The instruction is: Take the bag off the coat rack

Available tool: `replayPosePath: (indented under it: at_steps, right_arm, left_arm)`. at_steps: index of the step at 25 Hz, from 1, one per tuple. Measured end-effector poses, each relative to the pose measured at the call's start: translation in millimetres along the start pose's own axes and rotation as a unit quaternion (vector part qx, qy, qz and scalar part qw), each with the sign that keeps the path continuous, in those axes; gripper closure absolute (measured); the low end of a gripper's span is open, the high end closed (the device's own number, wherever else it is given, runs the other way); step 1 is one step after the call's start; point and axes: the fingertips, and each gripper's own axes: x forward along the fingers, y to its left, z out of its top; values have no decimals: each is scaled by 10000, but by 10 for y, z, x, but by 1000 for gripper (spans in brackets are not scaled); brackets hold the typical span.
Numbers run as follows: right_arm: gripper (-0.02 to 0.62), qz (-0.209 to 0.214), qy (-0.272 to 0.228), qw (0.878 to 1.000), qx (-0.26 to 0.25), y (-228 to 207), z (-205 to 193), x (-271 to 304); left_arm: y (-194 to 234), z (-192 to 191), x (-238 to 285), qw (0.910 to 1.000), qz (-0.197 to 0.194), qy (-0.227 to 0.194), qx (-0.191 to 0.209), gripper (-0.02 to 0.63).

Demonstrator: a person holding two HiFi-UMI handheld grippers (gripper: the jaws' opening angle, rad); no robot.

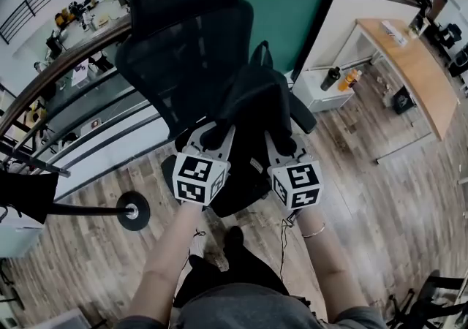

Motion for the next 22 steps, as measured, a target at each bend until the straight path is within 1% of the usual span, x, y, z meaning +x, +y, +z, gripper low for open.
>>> replayPosePath:
  at_steps: [7,12,17,22]
  right_arm:
    - [583,104,395,9988,252,-150,-523,412]
    - [581,260,595,9969,442,-162,-843,751]
    - [578,450,876,9940,478,-128,-1129,1044]
    - [574,641,1127,9907,411,-63,-1386,1249]
  left_arm:
    - [201,-553,363,9984,247,438,-263,551]
    - [409,-892,501,9952,522,712,-426,551]
    - [595,-1205,581,9913,771,924,-528,551]
    - [745,-1504,623,9859,976,1178,-671,551]
